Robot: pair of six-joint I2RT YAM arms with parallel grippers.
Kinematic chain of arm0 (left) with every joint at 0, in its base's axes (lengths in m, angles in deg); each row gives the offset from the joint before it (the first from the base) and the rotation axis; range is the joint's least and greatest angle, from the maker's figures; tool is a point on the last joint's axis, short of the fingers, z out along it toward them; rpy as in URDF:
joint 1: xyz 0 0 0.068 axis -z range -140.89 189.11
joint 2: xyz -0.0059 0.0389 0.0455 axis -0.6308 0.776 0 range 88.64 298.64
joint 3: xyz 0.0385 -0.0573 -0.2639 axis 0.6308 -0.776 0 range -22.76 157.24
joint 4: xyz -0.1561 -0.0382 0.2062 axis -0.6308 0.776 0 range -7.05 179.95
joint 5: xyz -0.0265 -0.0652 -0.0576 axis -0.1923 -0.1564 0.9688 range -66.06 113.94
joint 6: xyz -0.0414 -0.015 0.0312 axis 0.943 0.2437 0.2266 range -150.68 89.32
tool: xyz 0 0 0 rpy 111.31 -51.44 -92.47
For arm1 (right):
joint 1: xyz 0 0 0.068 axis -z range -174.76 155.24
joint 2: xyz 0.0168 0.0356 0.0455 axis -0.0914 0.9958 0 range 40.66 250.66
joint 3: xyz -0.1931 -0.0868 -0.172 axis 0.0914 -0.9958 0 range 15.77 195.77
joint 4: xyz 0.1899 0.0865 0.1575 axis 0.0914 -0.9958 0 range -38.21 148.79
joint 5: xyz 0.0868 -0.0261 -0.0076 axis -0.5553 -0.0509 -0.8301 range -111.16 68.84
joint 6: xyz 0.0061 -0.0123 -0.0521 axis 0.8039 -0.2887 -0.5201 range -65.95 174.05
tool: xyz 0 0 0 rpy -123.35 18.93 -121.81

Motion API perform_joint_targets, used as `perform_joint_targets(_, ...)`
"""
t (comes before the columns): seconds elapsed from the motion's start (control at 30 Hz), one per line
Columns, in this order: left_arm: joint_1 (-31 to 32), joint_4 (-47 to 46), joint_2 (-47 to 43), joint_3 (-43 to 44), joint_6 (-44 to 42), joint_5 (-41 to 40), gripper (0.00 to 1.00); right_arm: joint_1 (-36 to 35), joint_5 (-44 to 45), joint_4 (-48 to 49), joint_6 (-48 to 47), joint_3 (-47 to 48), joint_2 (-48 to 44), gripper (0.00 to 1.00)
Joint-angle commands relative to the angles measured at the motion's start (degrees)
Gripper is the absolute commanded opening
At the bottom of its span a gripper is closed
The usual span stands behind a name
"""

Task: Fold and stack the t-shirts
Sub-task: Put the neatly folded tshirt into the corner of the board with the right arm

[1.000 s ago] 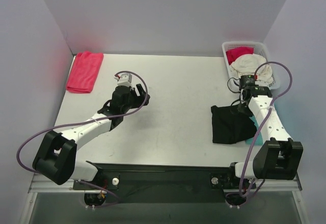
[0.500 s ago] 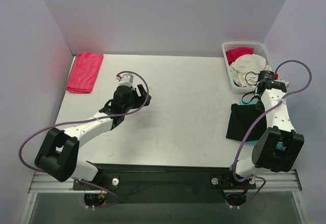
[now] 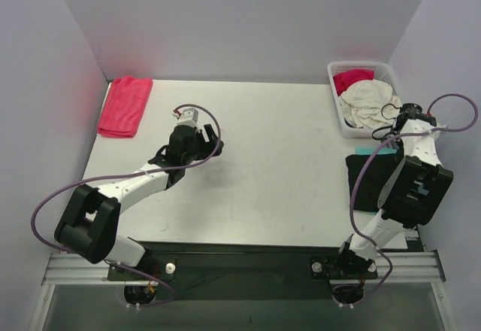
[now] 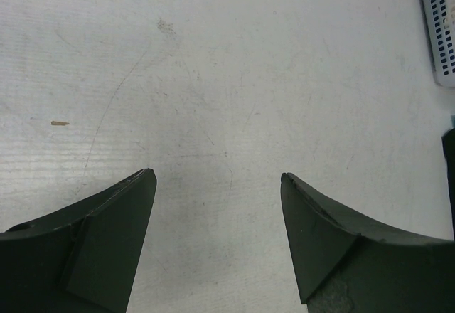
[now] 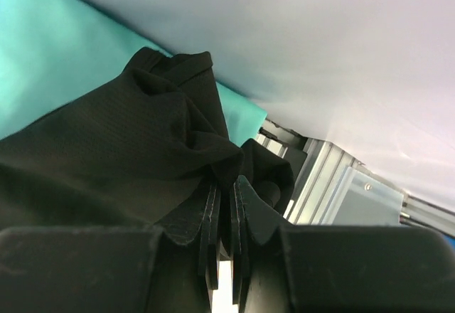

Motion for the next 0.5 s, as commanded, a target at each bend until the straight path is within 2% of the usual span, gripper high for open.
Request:
perform_joint_targets(0.0,-0.54,-2.38,0.43,2.82,-0.22,0.75,0.82,1.06,4.30,-1.37,2.96,3.21,2.85,0.00)
perform_joint_targets(0.27,-0.80,-2.29,1.39,2.47,-0.05,0.57,0.82,2.12,10.02,-1.64,7.26,4.70,7.69,0.00)
perform_joint_targets(0.3,-0.80,-2.38,1.48,2.38,-0.05,0.58,0.82,2.21,10.37,-1.99,8.05,4.88,7.87,0.10)
perform_joint_targets(0.37,-0.80,-2.38,1.57,2.30,-0.13,0.58,0.82,2.21,10.90,-2.43,8.75,5.06,7.87,0.23)
perform_joint_targets(0.4,-0.80,-2.29,1.48,2.29,-0.22,0.58,0.82,2.21,11.16,-2.78,9.37,5.15,7.61,0.36)
perform_joint_targets(0.47,-0.80,-2.29,1.39,2.21,-0.31,0.49,0.83,2.12,11.87,-2.96,9.72,5.06,6.30,0.46)
